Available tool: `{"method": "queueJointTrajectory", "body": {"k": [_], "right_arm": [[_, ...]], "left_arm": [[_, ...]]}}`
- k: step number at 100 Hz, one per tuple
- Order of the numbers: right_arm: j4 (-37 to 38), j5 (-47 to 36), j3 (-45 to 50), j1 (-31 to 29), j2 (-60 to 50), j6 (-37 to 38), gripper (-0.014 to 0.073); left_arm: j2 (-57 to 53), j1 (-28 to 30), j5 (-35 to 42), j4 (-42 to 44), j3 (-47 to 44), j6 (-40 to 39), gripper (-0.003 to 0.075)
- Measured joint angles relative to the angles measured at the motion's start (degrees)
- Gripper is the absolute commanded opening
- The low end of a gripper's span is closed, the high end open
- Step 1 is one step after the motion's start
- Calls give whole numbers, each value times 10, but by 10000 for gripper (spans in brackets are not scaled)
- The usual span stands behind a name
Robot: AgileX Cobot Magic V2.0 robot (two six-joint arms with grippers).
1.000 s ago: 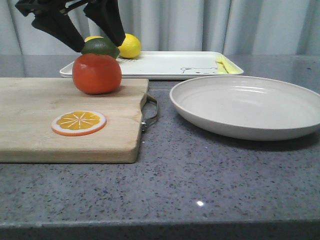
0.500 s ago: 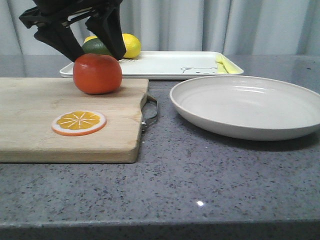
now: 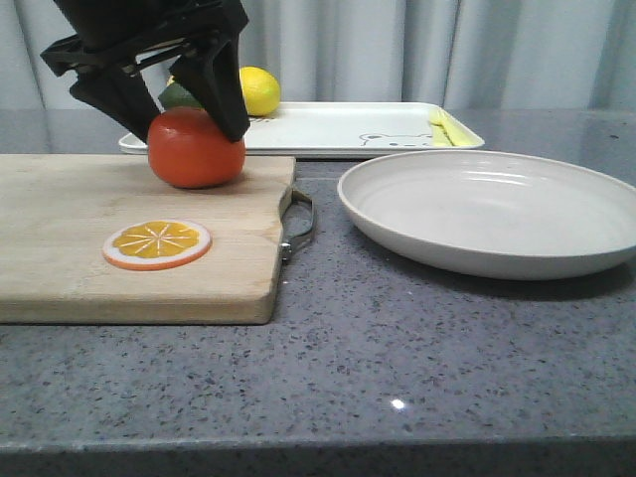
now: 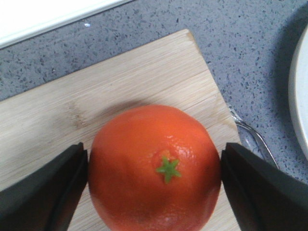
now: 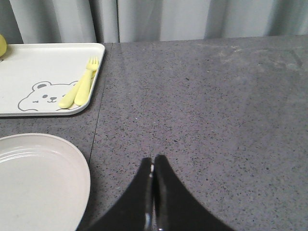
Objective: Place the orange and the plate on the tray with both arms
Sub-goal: 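Lower the left gripper over the orange and close on it, then lift the orange with the left gripper and carry it over the plate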
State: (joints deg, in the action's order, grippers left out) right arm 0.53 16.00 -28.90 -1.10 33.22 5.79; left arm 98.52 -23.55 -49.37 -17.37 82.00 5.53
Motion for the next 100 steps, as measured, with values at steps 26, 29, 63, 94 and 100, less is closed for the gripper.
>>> {"method": "queueJointTrajectory", "body": {"k": [26,29,63,94,100], "right_arm": [[0,0,0,0,0,0,-59],[0,0,0,0,0,0,-59],[0,0,0,0,0,0,-59],[0,2,0,0,0,0,-59],[0,3,0,0,0,0,-59]], "left_arm": [[0,0,-1,0,0,0,314],[0,0,-1,0,0,0,314],[1,-19,-19,1,53,0,314],[7,-133,-5,-1,99,0,314],[18,-154,3,-3,113,0,314]]}}
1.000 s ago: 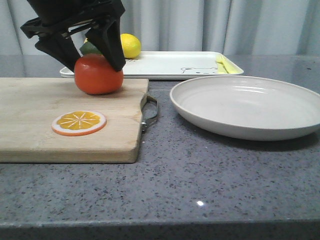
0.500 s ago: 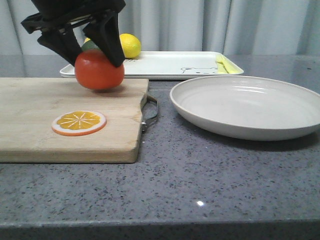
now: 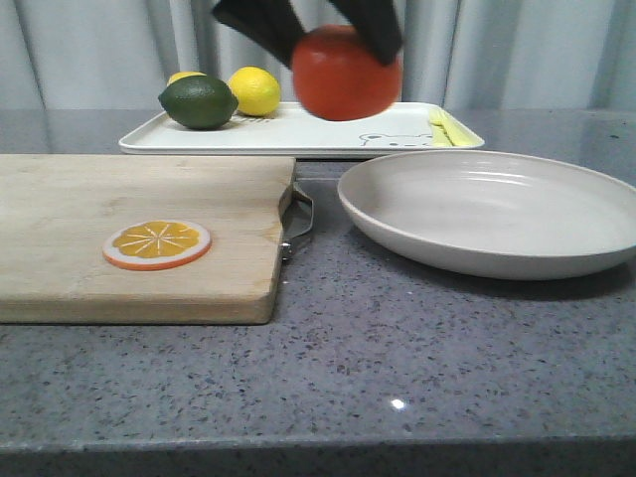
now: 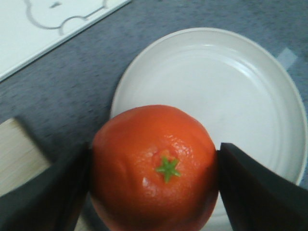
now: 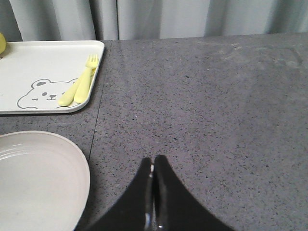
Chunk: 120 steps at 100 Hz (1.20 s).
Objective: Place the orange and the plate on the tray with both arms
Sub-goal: 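Lift the orange with the left gripper and carry it over the plate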
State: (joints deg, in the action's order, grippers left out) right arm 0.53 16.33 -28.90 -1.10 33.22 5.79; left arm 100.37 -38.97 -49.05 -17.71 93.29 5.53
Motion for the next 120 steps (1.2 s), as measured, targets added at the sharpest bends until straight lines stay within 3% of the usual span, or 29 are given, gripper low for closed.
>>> {"method": "queueJointTrajectory", "body": {"k": [32,85,92,109,120], "right_arm": [[0,1,0,0,0,0,-59],[0,1,0,0,0,0,-59],[0,1,0,0,0,0,-59],[0,1,0,0,0,0,-59],[0,1,0,0,0,0,-59]], "left_arm": [[90,-72,9,-1,67,0,314],[134,-76,9,-1,79,0,320],[135,-76,9,0,79,0,352],[135,-76,11,0,79,0,517],[135,-76,11,0,79,0,543]]}}
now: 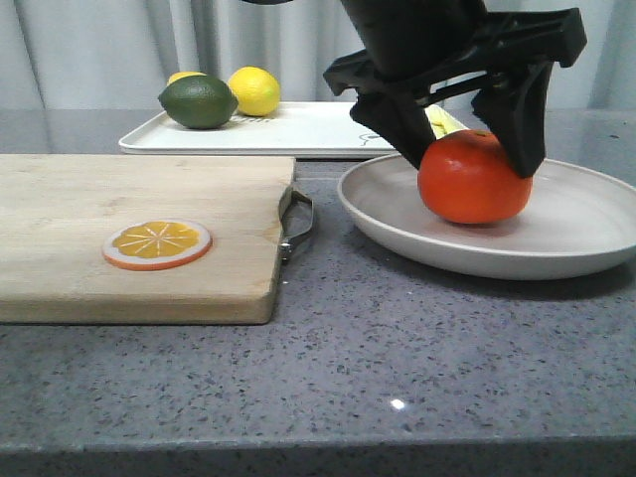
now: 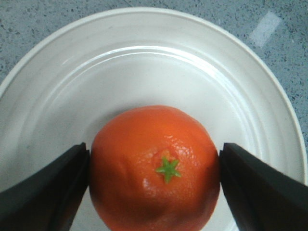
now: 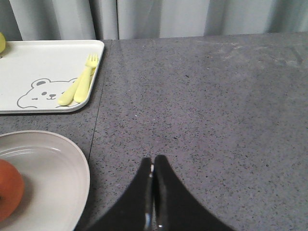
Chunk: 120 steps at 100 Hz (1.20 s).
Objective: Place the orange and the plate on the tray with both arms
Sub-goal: 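Lift the orange with the left gripper and carry it over the plate, then open the left gripper to release the orange and withdraw upward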
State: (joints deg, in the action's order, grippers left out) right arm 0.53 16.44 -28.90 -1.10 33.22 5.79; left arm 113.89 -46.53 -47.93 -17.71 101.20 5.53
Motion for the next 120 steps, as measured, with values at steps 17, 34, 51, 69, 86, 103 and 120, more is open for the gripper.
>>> {"method": "queueJointTrajectory", "body": {"k": [17,34,51,69,86,103,120], "right_arm": [[0,0,0,0,0,0,-59],[0,0,0,0,0,0,-59],[0,1,0,0,0,0,-59],[0,5,0,0,0,0,-59],[0,5,0,0,0,0,-59],[0,5,0,0,0,0,-59],[0,5,0,0,0,0,-59]], "left_arm": [[0,0,0,0,0,0,543],[0,0,0,0,0,0,549],[0,0,0,0,3,0,548],[0,3,-31,0,41,0,547],[-5,6,-56,3,61,0,473],[-27,7,-70,21,61,0,302],[-54,16,-75,34,61,0,157]]}}
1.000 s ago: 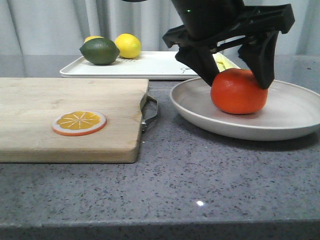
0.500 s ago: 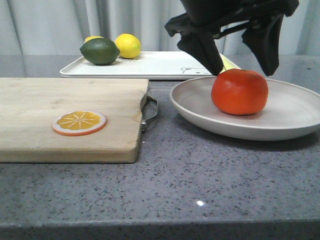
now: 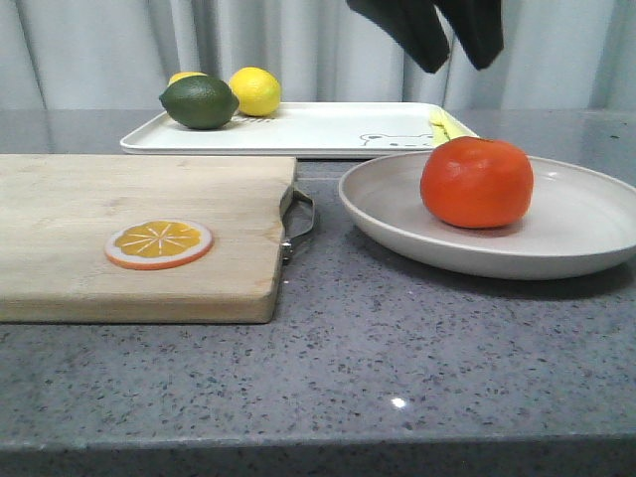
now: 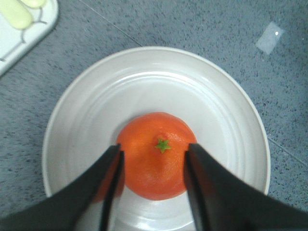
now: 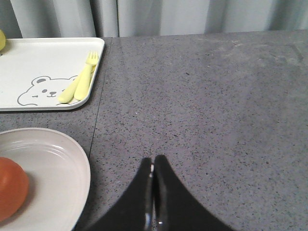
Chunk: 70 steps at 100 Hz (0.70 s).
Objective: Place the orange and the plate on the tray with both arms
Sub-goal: 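Open the left gripper to release the orange and withdraw upward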
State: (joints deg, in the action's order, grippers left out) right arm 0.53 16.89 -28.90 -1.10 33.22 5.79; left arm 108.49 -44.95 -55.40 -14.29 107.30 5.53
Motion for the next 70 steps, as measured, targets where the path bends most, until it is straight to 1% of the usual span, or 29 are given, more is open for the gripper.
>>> {"method": "queueJointTrajectory", "body": {"k": [16,37,52,70], "right_arm": [[0,1,0,0,0,0,-59],[0,1,0,0,0,0,-59],[0,1,0,0,0,0,-59],[0,2,0,0,0,0,-59]], "left_arm": [[-34,25,3,1,-23,0,69],[-112,58,42,3,-124,-4,-12],[-182,84,84,3,-213,-14,-18],[-264,109,116,3,-314,-25,-18]]}}
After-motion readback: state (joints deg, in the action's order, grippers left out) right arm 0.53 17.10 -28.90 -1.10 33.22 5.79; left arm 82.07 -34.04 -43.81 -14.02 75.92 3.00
